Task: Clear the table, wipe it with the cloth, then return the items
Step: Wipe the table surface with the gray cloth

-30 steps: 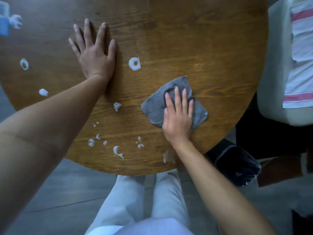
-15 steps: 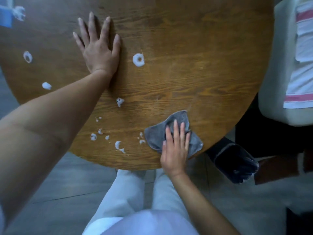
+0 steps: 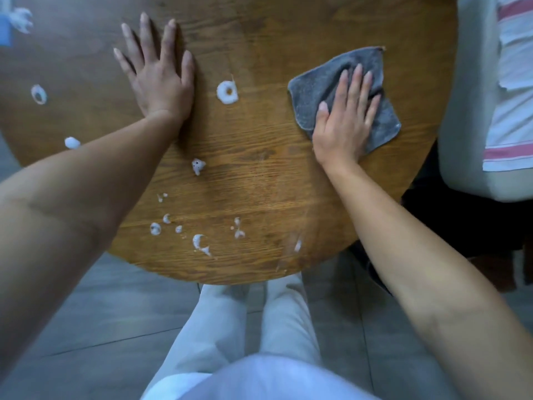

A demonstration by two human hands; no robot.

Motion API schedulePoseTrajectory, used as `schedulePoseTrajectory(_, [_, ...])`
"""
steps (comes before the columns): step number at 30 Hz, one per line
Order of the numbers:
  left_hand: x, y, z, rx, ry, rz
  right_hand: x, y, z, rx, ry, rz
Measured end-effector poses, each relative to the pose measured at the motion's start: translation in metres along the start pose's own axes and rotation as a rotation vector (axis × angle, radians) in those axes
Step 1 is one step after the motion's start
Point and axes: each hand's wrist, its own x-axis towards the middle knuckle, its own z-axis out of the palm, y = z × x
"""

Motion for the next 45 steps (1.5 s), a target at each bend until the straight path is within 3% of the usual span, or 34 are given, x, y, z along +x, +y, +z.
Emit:
schedulePoseTrajectory(2, [0.000, 0.001, 0.000, -0.003, -0.003, 0.000, -0.045, -0.020, 0.004, 0.014, -0.021, -0.050])
schedulePoseTrajectory(7, [0.001, 0.000, -0.001, -0.008, -0.002, -0.004, -0.200, -0.025, 0.014, 0.039, -0.224, -0.397])
schedulePoseTrajectory(10, [0.002, 0.003, -0.001, -0.022, -0.005, -0.010, -0.193, -0.007, 0.015, -0.022, -0.237, -0.494])
schedulePoseTrajectory(16, [0.000, 0.003, -0.001, -0.028, -0.005, -0.011, -0.008, -0.017, 0.003, -0.041, -0.059, -0.134])
schedulePoseTrajectory(19, [0.001, 0.001, -0.003, -0.017, -0.011, -0.013, 0.008, -0.043, 0.002, -0.018, -0.003, -0.046])
schedulePoseTrajectory(24, [0.000, 0.003, -0.002, -0.015, -0.007, -0.010, -0.177, -0.060, 0.016, 0.011, -0.282, -0.479])
schedulePoseTrajectory(27, [0.002, 0.001, -0.002, -0.019, -0.005, -0.014, -0.198, -0.023, 0.017, 0.015, -0.259, -0.563])
schedulePoseTrajectory(30, [0.001, 0.002, -0.003, -0.020, -0.002, -0.009, -0.131, 0.002, 0.008, -0.090, -0.177, -0.384])
schedulePoseTrajectory(34, [0.000, 0.003, -0.004, -0.028, 0.000, -0.010, 0.002, 0.021, -0.005, -0.059, -0.010, 0.029])
schedulePoseTrajectory(36, [0.000, 0.003, -0.004, -0.040, -0.003, -0.007, 0.013, 0.008, -0.008, -0.024, 0.035, 0.091])
schedulePoseTrajectory(38, [0.000, 0.001, -0.003, -0.034, 0.008, -0.007, -0.043, -0.016, 0.000, -0.016, 0.010, -0.011])
schedulePoseTrajectory(42, [0.001, 0.002, -0.002, -0.040, 0.000, -0.006, -0.204, -0.025, 0.012, -0.026, -0.250, -0.430])
schedulePoseTrajectory(45, [0.001, 0.002, -0.002, -0.042, 0.004, -0.006, -0.176, 0.007, 0.011, -0.043, -0.230, -0.508])
